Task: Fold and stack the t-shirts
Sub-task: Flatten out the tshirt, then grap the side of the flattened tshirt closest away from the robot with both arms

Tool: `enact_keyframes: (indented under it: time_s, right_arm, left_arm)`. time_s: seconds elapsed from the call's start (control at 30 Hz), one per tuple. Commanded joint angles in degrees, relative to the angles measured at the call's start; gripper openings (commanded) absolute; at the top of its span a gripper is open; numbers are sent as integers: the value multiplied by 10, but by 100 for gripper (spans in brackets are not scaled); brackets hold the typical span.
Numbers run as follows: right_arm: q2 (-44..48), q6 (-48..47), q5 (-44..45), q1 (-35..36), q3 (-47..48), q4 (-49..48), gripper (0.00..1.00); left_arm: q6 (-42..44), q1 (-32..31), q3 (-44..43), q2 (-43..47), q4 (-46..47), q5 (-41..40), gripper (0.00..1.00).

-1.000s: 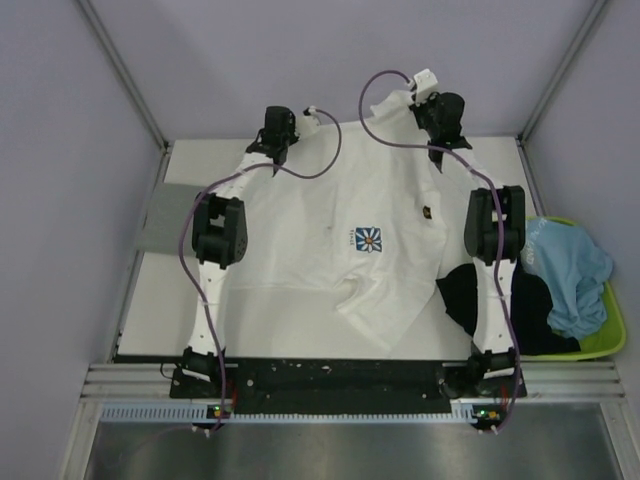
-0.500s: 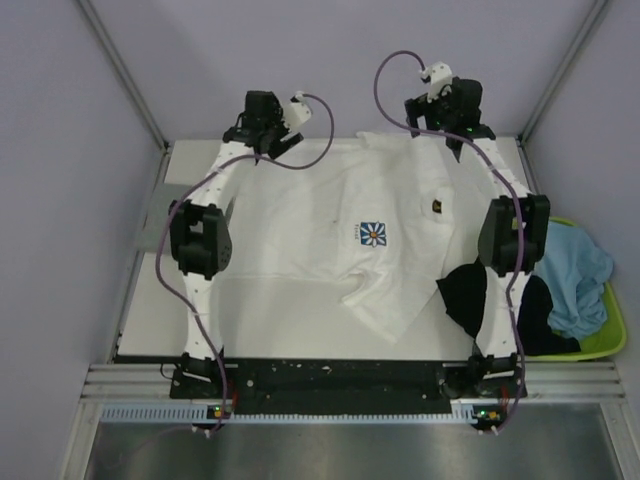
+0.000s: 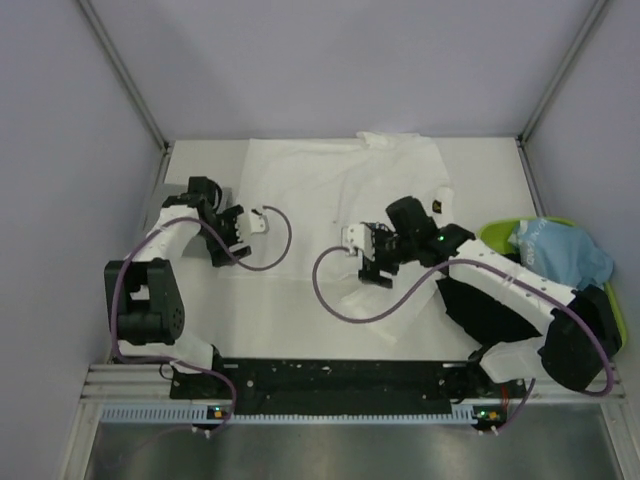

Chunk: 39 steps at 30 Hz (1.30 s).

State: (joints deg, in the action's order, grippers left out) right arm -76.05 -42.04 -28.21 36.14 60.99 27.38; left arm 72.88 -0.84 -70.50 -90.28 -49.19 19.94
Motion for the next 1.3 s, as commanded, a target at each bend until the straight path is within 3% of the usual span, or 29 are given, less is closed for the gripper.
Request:
enact_keyframes:
  time_s: [0.0,0.1,0.23,0.37,0.53,0.63,0.73,0.77,1.0,1.27]
  right_arm:
    - [38,-81,57,93,-105,95,74]
    - [34,-46,66,118,-144,87,71]
    - [36,-53,135,148,-205,52,75]
    - [13,-29,146,151,-221,72,74]
    - [-7,-16,140,187,-261,61,71]
    - [-26,5,148,206,-275,29,40]
    - [-26,10,170,211,-265,64,11]
    - [-17,4,183,212,-259,83,0]
    - [84,1,243,210,-224,286,0]
    - [187,-27,226,181,-215,350,0]
  left_arm:
    - [88,4,104,22,64,-3,86]
    - [94,5,155,24,119,-6,86]
    - [54,5,183,13,202,-32,84]
    - [56,4,193,-2,221,-57,80]
    - [63,5,215,-3,219,-60,57]
    - [56,4,216,0,198,-51,37]
    - [34,4,224,14,189,-54,0]
    - [25,4,229,22,190,-58,0]
    - [12,5,248,86,97,-67,0]
    - [-23,4,218,109,-55,-52,0]
